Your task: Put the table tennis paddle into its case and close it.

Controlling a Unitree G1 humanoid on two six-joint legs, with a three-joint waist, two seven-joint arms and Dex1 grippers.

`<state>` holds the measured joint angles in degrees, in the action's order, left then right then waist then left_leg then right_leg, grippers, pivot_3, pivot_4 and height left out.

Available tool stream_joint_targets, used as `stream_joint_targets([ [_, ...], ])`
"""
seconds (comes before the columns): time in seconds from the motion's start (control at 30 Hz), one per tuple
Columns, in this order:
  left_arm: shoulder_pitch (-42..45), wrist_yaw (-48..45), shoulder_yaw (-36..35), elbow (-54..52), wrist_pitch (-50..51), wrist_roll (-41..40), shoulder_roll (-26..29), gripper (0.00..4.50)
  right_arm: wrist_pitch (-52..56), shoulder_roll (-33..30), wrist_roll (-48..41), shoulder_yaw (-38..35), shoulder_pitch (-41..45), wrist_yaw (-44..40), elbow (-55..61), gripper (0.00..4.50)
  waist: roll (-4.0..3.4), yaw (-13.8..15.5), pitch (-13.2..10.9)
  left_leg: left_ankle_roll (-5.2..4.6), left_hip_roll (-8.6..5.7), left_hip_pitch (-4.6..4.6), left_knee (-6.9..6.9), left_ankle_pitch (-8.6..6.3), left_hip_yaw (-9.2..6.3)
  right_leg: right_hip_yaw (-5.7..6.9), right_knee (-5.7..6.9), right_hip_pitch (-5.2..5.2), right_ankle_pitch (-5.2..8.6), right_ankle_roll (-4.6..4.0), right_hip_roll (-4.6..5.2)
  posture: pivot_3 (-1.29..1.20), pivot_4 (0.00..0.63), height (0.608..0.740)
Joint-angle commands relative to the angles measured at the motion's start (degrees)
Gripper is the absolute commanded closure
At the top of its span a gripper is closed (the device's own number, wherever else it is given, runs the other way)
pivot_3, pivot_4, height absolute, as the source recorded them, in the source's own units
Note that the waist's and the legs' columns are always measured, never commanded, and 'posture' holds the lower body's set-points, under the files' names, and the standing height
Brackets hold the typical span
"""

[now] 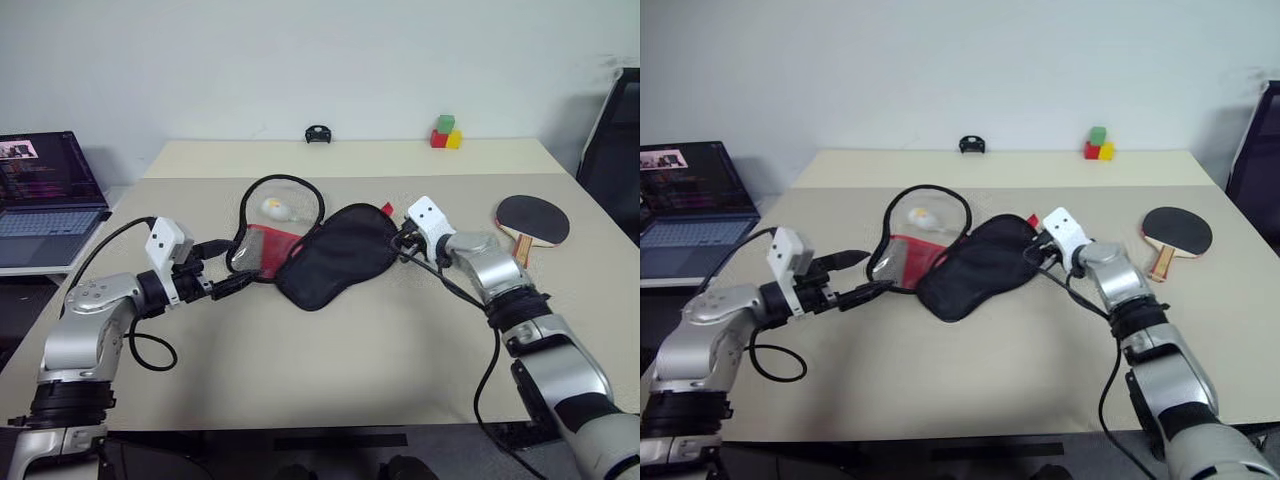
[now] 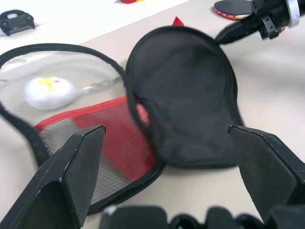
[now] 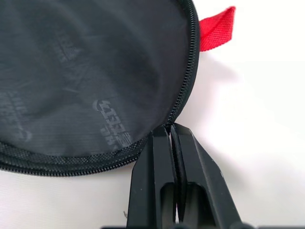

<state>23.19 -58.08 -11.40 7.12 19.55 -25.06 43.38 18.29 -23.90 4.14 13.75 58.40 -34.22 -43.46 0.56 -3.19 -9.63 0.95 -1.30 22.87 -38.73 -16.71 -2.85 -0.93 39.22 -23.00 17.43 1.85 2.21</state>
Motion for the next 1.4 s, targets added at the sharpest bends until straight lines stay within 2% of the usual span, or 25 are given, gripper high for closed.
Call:
stream_joint_targets([
  [0.03,1.3,-0.03,0.13,-1.23,-0.65,0.02,-0.02,0.0,-7.8,-0.89,2.81,0.52,4.3,-1.38,-4.81,4.49,0.01,-0.07,0.0,0.03,0.0,0.05,0.0,0.02,0.05,-0.04,0.06,-0.1,0.0,0.0,0.0,0.0,0.15,0.74],
  [0.23,1.64,0.17,0.99,-1.88,-0.3,0.05,-0.44,0.0,-9.67,2.26,1.58,-1.59,7.83,-2.99,-10.84,4.49,0.01,-0.13,0.0,0.08,0.03,0.08,-0.02,0.05,0.13,-0.09,0.23,-0.2,0.0,0.0,0.0,0.0,0.15,0.74],
  [0.47,1.86,0.53,1.63,-2.26,-0.12,0.02,-0.84,0.0,-10.39,3.84,2.28,-4.38,10.1,4.28,-15.88,2.2,0.01,-0.1,0.0,0.17,0.03,0.07,-0.06,0.1,0.11,-0.08,0.33,-0.22,0.0,0.0,0.02,0.0,0.15,0.74],
  [0.6,1.81,0.6,1.86,-2.55,-0.02,-0.06,-1.05,0.0,-10.68,3.17,0.84,-7.39,11.8,8.32,-17.65,2.2,0.01,-0.09,0.0,0.19,0.03,0.07,-0.06,0.11,0.11,-0.08,0.34,-0.22,0.0,0.0,0.02,0.0,0.15,0.74],
  [0.67,1.7,0.61,1.89,-2.86,0.15,-0.15,-1.1,0.0,-8.13,2.55,-1.3,-9.94,12.3,7.43,-16.42,2.2,0.01,-0.08,0.0,0.19,0.03,0.07,-0.06,0.11,0.12,-0.09,0.35,-0.22,0.0,0.0,0.02,0.0,0.15,0.74],
  [0.77,1.48,0.52,1.81,-3.09,0.36,-0.24,-1.1,0.0,1.28,1.94,-5.59,-12.43,10.58,0.18,-9.67,2.2,0.01,-0.06,0.0,0.19,0.03,0.08,-0.06,0.11,0.12,-0.08,0.36,-0.22,0.0,0.0,0.02,0.0,0.15,0.74],
  [0.87,1.72,0.1,2.12,-2.77,0.44,-0.18,-1.18,0.0,22.95,-0.09,-13.71,-12.17,0.93,-8.59,13.46,2.2,0.04,0.15,0.02,0.17,0.05,0.1,-0.07,0.1,0.07,-0.05,0.41,-0.21,0.0,0.0,0.01,0.0,0.15,0.74],
  [1.07,2.75,-0.94,2.8,-2.08,0.22,-0.16,-1.02,0.0,46.79,-1.03,-22.11,-15.61,-11.72,-5.76,41.14,2.2,0.03,0.59,0.02,-0.04,0.03,0.14,-0.13,-0.01,0.06,-0.07,0.49,-0.27,0.0,-0.01,0.03,0.0,0.15,0.74],
  [1.17,3.01,-1.26,2.93,-1.84,0.2,-0.12,-0.93,0.0,53.68,0.12,-25.23,-17.88,-15.61,-3.35,49.33,2.2,0.04,0.79,0.02,-0.06,0.03,0.1,-0.15,-0.02,-0.01,-0.03,0.61,-0.27,0.01,-0.02,0.02,0.0,0.15,0.74],
  [1.3,3.63,-1.75,3.27,-1.1,0.05,0.24,-1.05,0.0,57.28,5.18,-26.77,-19.97,-19.13,2.0,54.35,1.34,0.05,0.77,0.03,-0.05,0.0,0.04,-0.16,-0.02,0.01,-0.07,0.7,-0.25,0.01,-0.02,0.02,0.0,0.15,0.74],
  [1.4,3.99,-1.97,3.42,-0.85,0.02,0.27,-1.07,0.0,58.76,9.06,-27.03,-20.63,-19.94,5.58,54.86,0.31,0.05,0.76,0.03,-0.04,0.0,0.01,-0.16,-0.01,0.01,-0.07,0.76,-0.26,0.01,-0.02,0.01,0.0,0.15,0.74],
])
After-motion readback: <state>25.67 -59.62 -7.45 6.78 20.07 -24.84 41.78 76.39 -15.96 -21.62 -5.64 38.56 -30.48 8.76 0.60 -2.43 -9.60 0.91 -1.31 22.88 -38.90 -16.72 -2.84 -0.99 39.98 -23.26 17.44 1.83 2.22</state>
